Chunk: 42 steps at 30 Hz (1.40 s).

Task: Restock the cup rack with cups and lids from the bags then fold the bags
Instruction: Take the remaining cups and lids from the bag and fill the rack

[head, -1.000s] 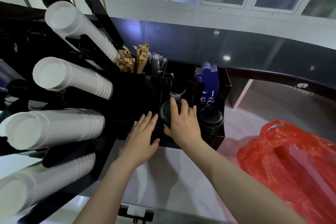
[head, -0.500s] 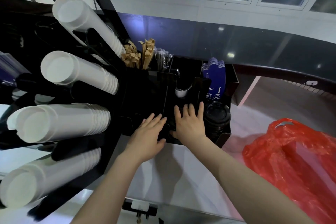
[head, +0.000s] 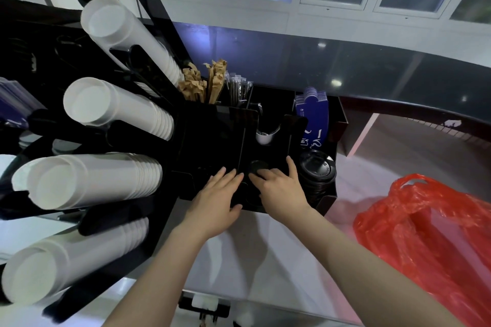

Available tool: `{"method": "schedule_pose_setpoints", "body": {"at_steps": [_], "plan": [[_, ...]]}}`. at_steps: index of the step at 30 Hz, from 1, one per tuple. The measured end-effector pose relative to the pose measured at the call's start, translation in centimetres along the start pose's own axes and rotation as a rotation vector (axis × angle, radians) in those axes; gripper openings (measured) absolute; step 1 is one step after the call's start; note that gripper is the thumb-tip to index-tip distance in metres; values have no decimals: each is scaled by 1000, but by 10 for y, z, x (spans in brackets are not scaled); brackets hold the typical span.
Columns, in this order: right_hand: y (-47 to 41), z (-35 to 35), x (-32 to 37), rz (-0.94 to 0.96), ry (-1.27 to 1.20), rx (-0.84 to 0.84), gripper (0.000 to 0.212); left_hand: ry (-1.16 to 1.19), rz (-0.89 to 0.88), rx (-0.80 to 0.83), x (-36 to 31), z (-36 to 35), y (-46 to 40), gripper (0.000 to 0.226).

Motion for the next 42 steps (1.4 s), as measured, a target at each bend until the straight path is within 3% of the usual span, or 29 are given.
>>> {"method": "schedule_pose_setpoints", "body": {"at_steps": [2, 5, 13, 16, 21, 26, 28, 30, 33, 37, 42], "plan": [[1, 0, 0, -24, 23, 6, 60, -5, -3, -2, 0, 0, 0, 69], [2, 0, 2, -79, 0, -31, 46, -5, -6, -4, 0, 0, 0, 69], [17, 16, 8, -98, 103, -334, 23, -4, -6, -7, -1, 1, 0, 69], [15, 12, 6, -75, 104, -286, 28, 1, 5, 0, 0, 0, 1, 69], [21, 15, 1, -44, 57, -269, 54, -36, 11, -8, -1, 0, 1, 70], [40, 55, -4, 18, -87, -561, 42, -138, 41, -51, -8, -1, 5, 73], [46, 73, -25, -70, -162, -624, 40, -140, 53, -58, -10, -2, 6, 75], [48, 79, -59, -243, -277, -568, 44, -131, 60, -64, -10, -3, 6, 75], [48, 58, -104, -459, -341, -258, 68, -124, 65, -66, -10, -4, 7, 75], [50, 36, -122, -473, -367, -16, 88, -128, 74, -70, -8, -5, 6, 75], [49, 30, -121, -459, -298, 28, 83, -120, 81, -74, -8, -3, 4, 73]]}}
Point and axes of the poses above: each hand's wrist, its own y-axis away from the middle knuckle, its own z-axis out of the back of the hand, x = y × z, the point moved 9 cm from there along -y, towards the middle knuckle
